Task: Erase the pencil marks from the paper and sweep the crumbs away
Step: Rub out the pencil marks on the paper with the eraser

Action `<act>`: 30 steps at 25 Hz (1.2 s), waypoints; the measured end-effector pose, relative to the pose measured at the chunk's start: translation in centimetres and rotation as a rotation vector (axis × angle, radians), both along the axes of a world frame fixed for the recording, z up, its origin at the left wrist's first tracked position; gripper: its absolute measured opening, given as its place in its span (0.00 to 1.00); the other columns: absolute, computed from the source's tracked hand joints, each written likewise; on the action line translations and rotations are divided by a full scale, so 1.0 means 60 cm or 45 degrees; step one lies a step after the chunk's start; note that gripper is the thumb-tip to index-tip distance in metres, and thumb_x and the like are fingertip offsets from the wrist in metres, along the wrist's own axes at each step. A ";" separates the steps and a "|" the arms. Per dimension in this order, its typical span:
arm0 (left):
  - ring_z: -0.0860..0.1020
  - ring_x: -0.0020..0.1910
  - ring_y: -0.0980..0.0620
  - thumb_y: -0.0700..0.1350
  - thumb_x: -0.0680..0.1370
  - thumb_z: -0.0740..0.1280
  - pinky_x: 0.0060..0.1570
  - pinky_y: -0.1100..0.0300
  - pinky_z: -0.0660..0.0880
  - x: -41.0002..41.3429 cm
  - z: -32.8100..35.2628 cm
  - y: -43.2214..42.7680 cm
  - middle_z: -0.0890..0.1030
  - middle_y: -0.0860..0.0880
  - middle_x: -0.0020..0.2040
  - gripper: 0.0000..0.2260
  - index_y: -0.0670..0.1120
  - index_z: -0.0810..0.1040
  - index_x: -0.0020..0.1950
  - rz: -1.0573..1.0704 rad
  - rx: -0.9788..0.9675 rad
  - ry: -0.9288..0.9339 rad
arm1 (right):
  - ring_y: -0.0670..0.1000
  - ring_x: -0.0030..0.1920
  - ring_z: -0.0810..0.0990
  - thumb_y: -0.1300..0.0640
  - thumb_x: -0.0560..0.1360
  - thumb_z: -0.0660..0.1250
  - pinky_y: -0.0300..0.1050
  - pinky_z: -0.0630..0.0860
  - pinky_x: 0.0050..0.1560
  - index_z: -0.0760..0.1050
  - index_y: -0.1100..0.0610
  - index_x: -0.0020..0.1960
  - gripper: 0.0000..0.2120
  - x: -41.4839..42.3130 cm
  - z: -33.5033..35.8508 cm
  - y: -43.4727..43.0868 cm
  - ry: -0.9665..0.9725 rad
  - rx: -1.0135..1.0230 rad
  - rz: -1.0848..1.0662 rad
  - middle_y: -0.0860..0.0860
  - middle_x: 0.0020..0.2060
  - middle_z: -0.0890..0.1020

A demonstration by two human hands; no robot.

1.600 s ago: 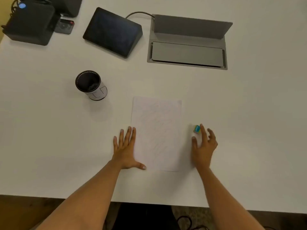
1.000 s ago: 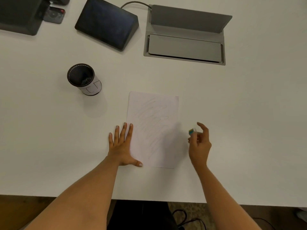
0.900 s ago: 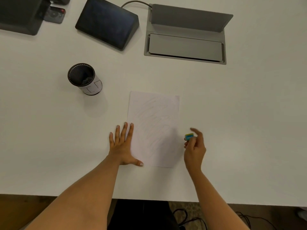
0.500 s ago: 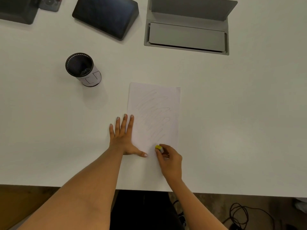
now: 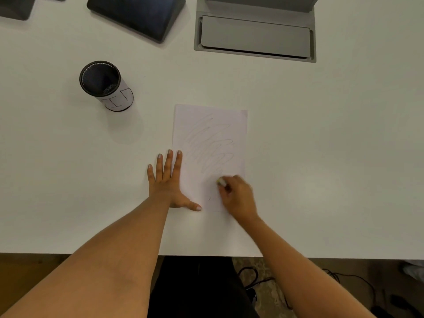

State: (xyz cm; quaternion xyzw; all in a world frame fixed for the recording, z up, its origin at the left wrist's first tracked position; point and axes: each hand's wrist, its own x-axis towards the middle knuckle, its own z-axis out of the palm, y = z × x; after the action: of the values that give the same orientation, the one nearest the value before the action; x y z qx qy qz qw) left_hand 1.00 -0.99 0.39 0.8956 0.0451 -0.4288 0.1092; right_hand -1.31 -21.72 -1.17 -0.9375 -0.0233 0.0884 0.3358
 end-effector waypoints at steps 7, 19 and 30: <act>0.21 0.73 0.43 0.77 0.51 0.74 0.73 0.38 0.29 -0.001 -0.001 -0.001 0.18 0.50 0.72 0.76 0.53 0.19 0.72 0.012 -0.013 -0.010 | 0.57 0.33 0.79 0.61 0.71 0.71 0.47 0.77 0.33 0.80 0.59 0.49 0.07 -0.062 0.004 0.044 0.044 0.025 0.191 0.56 0.36 0.80; 0.22 0.73 0.43 0.78 0.51 0.73 0.72 0.38 0.29 -0.001 -0.001 -0.002 0.19 0.49 0.73 0.75 0.53 0.19 0.72 0.002 0.007 -0.027 | 0.54 0.34 0.79 0.60 0.71 0.72 0.43 0.74 0.35 0.81 0.58 0.48 0.07 -0.069 0.005 0.044 0.077 0.017 0.125 0.54 0.36 0.80; 0.21 0.73 0.43 0.77 0.51 0.74 0.72 0.39 0.28 -0.002 -0.006 -0.001 0.19 0.49 0.73 0.76 0.53 0.19 0.72 0.006 -0.003 -0.042 | 0.56 0.35 0.79 0.59 0.72 0.71 0.44 0.73 0.36 0.80 0.58 0.48 0.05 -0.043 0.014 0.039 0.166 -0.022 0.231 0.55 0.36 0.79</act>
State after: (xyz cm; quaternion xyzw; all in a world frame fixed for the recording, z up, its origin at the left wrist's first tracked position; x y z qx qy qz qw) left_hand 0.86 -1.03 0.01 0.9024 0.0448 -0.4137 0.1119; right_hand -3.87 -19.35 -0.32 -0.9266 -0.0854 0.1796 0.3192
